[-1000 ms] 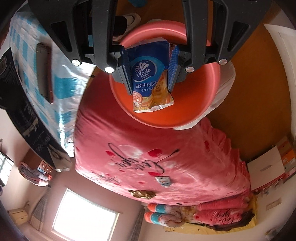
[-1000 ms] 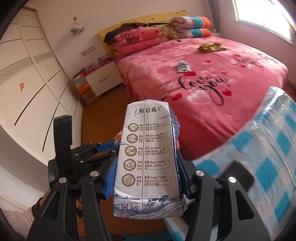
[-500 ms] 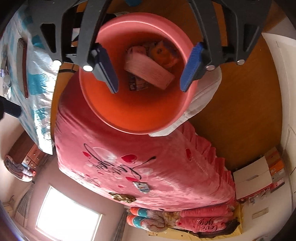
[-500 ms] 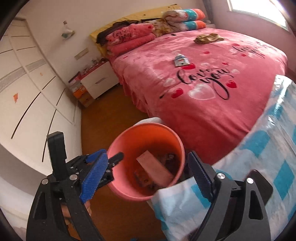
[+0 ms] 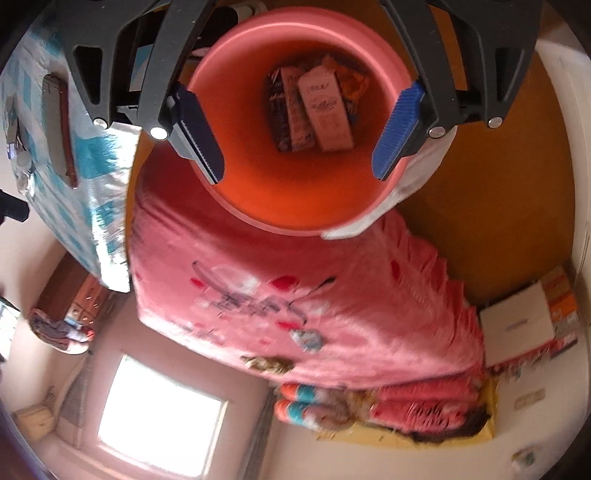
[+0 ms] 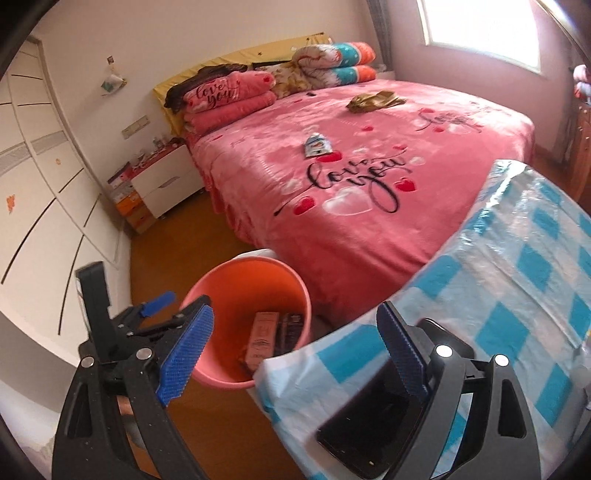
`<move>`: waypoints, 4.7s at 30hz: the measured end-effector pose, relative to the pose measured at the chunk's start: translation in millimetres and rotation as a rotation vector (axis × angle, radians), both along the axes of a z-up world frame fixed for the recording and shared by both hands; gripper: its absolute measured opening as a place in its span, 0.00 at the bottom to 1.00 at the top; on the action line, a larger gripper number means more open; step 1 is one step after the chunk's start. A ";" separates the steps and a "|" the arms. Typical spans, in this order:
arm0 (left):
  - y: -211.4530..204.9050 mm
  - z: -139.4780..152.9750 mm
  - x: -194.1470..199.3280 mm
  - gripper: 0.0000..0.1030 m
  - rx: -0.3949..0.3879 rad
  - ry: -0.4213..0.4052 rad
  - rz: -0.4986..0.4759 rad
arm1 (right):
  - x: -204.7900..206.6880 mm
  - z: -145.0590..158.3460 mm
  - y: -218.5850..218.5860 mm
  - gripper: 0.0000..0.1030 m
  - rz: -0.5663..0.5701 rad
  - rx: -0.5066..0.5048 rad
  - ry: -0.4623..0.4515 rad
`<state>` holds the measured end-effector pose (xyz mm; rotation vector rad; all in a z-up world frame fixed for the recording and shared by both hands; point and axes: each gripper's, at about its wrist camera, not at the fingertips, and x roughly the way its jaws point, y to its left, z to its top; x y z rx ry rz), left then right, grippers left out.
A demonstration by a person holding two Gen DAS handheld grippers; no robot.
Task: Collect trash
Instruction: 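Return both tools from the bucket to the table, then grasp the MAGICDAY yogurt bottle with the left gripper and lift it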
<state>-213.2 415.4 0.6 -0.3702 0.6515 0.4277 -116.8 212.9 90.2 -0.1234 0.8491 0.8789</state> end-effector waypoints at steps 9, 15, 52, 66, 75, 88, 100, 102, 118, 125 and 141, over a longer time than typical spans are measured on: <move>-29.0 36.4 5.1 0.85 0.088 -0.214 -0.112 | -6.1 2.0 -36.5 0.87 -0.086 0.047 -0.043; -48.5 41.7 17.2 0.85 0.073 -0.164 -0.206 | -11.6 -1.3 -56.3 0.91 -0.133 0.073 -0.069; -163.8 69.7 46.3 0.85 0.069 -0.045 -0.444 | -17.9 -17.7 -187.4 0.95 -0.325 0.202 -0.085; -213.7 71.0 59.8 0.85 0.081 -0.016 -0.545 | -14.7 -27.7 -233.5 0.95 -0.410 0.206 -0.077; -243.4 65.6 74.2 0.85 0.071 0.038 -0.586 | -11.6 -32.2 -277.5 0.95 -0.510 0.219 -0.073; -301.5 65.5 101.0 0.86 0.078 0.081 -0.694 | -7.7 -41.8 -347.7 0.95 -0.655 0.290 -0.064; -352.6 73.1 151.0 0.86 0.106 0.093 -0.804 | 2.2 -61.1 -396.8 0.95 -0.779 0.315 -0.001; -359.7 71.1 163.3 0.86 0.102 0.105 -0.823 | 4.8 -66.3 -399.4 0.95 -0.785 0.309 0.019; -412.1 38.5 249.6 0.86 0.132 0.207 -0.875 | 17.4 -82.3 -410.3 0.93 -0.759 0.323 0.079; -412.9 24.9 266.8 0.86 0.093 0.239 -0.855 | 24.9 -88.2 -419.0 0.82 -0.762 0.334 0.106; -408.1 22.1 271.1 0.61 -0.002 0.239 -0.787 | 37.1 -93.7 -409.3 0.68 -0.729 0.267 0.132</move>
